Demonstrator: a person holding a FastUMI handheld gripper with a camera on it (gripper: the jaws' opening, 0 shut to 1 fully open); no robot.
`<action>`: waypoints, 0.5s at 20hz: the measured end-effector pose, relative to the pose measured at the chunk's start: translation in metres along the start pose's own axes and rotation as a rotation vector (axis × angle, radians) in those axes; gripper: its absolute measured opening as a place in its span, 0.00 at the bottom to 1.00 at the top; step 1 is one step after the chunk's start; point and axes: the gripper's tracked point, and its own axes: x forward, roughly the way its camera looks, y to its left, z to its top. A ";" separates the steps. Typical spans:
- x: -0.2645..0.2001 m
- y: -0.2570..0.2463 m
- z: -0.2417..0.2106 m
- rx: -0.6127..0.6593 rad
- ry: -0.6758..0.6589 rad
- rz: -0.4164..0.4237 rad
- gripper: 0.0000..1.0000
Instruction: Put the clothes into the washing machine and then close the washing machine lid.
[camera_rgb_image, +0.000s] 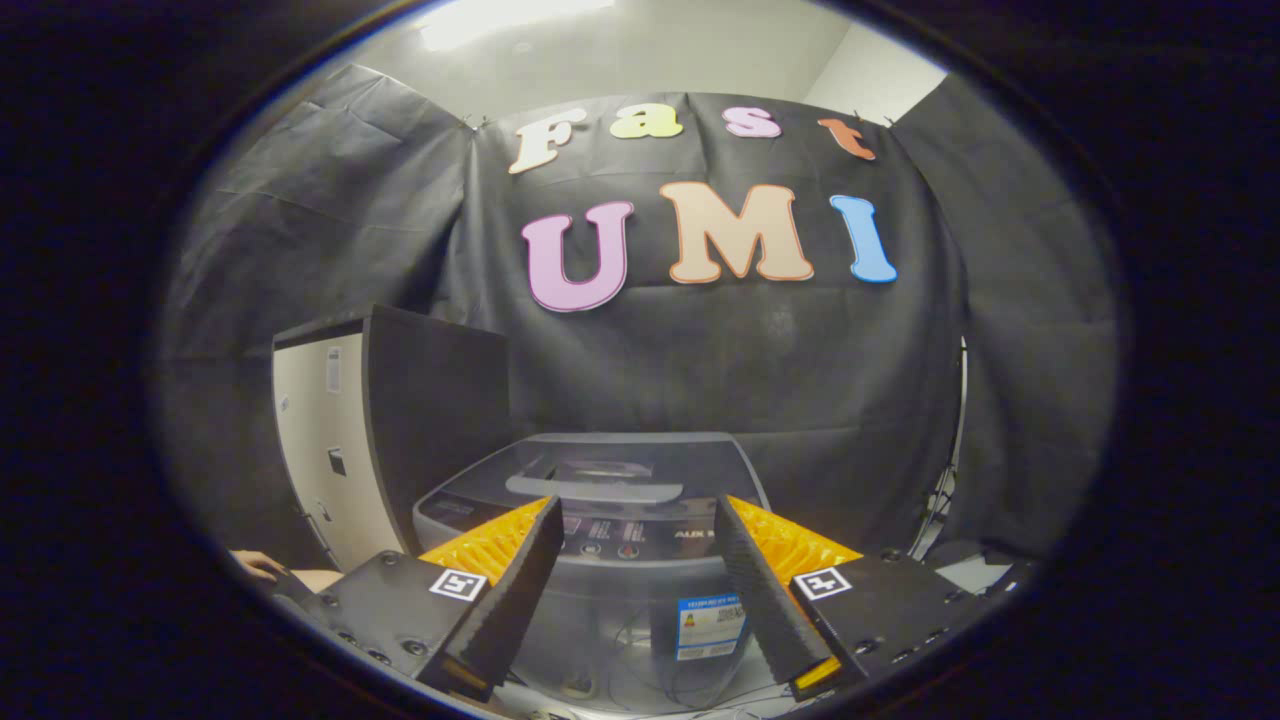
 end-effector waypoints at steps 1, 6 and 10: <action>-0.006 -0.002 -0.005 -0.001 0.010 -0.010 0.95; -0.027 -0.016 -0.018 0.041 0.037 -0.049 0.96; -0.037 -0.025 -0.015 0.050 0.013 -0.076 0.95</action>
